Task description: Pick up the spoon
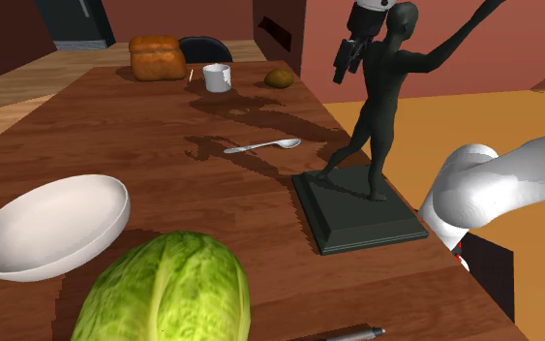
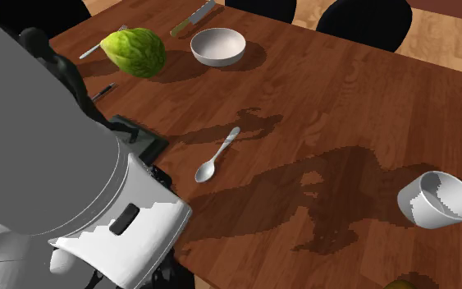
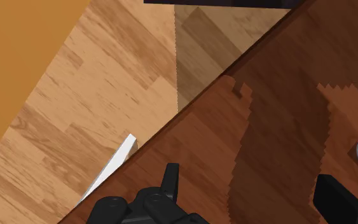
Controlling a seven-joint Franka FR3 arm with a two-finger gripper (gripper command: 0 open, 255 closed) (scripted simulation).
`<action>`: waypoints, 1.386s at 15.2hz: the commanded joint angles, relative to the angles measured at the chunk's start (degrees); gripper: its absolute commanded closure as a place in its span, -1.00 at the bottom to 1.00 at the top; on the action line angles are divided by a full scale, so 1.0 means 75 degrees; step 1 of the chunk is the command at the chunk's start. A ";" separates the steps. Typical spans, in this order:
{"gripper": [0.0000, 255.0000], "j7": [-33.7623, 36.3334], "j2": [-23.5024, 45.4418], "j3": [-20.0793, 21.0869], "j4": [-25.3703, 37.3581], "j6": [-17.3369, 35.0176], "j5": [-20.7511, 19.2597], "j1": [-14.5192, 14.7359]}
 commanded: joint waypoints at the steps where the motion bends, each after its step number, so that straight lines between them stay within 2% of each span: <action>1: -1.00 0.0000 0.0000 0.0000 0.0000 0.0000 0.0000 0.0000; 11: -1.00 -0.1007 0.1536 0.0162 0.0077 0.1330 0.0992 0.1212; 21: -1.00 -0.2220 0.3081 0.0451 0.0552 0.2266 0.2053 0.2372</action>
